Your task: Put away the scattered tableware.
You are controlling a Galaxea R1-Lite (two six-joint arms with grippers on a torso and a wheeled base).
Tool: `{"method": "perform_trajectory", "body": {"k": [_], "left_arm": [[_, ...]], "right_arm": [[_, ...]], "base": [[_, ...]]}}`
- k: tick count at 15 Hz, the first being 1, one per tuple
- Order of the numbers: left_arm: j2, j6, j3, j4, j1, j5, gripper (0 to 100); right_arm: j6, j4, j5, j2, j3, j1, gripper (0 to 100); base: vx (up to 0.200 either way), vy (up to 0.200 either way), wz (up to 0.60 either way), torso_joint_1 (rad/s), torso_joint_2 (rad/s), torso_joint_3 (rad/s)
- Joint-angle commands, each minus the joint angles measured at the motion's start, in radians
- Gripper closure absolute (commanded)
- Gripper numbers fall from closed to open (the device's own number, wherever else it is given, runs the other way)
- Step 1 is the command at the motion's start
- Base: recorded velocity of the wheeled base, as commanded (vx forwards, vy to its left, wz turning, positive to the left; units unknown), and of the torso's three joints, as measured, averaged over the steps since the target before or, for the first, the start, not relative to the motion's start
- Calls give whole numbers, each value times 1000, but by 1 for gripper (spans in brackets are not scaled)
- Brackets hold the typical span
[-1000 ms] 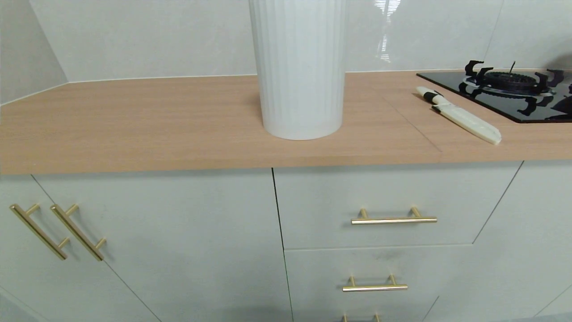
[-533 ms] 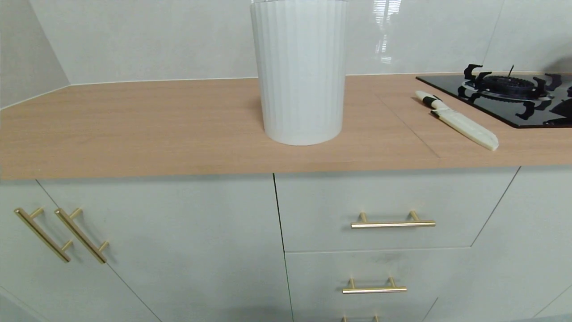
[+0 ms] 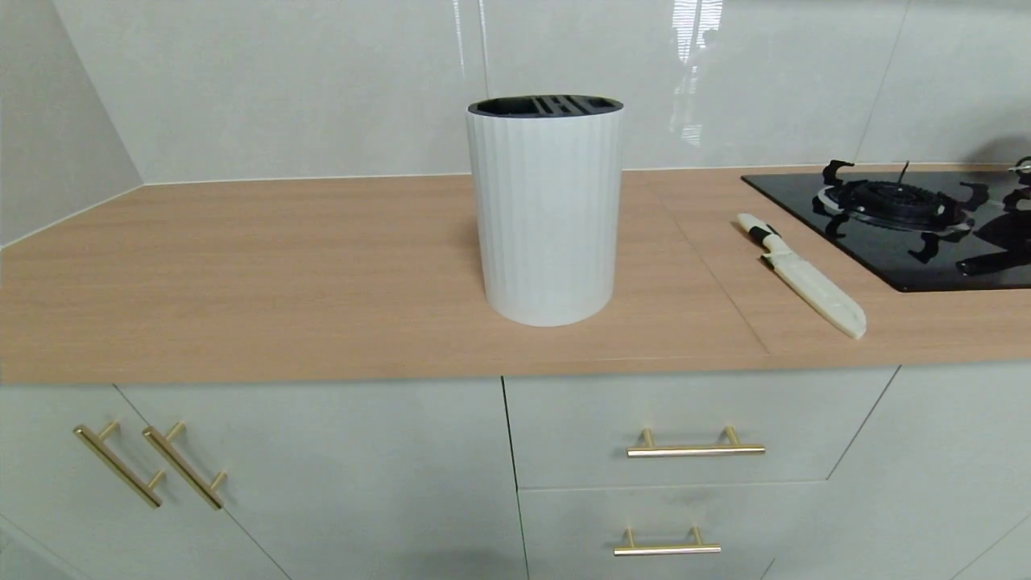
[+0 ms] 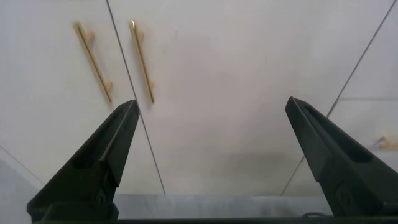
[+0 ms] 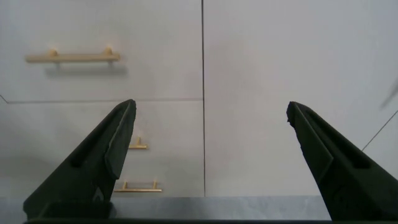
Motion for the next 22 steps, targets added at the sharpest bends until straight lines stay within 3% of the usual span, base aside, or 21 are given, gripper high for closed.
{"method": "perform_trajectory", "body": {"k": [1, 22], "left_arm": [[2, 0, 0, 0, 0, 0, 0], [2, 0, 0, 0, 0, 0, 0]], "right_arm": [[0, 0, 0, 1, 0, 0, 0], [1, 0, -1, 1, 0, 0, 0]], "base": [[0, 0, 0, 178, -481, -300], [0, 0, 0, 223, -516, -296]]}}
